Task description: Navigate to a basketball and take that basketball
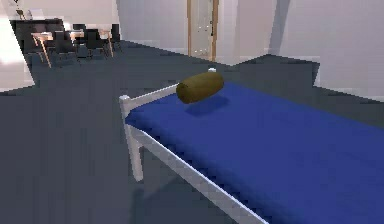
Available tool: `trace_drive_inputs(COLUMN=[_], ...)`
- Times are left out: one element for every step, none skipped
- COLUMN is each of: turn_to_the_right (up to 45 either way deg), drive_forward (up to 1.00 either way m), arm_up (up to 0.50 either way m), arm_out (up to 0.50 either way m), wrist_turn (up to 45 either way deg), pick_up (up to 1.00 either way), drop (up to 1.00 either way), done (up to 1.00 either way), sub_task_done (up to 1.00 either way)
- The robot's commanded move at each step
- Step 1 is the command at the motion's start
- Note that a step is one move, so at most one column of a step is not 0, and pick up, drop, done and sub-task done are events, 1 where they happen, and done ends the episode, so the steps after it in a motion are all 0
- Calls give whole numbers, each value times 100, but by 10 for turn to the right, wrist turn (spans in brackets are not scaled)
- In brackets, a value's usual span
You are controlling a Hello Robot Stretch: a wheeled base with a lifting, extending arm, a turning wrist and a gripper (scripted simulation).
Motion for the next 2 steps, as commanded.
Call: trace_drive_inputs(turn_to_the_right=[0, 0], drive_forward=[0, 0], arm_up=[0, 10], arm_out=[0, 0], wrist_turn=[0, 0], pick_up=[100, 0], drop=[0, 0], done=[0, 0], sub_task_done=[0, 0])
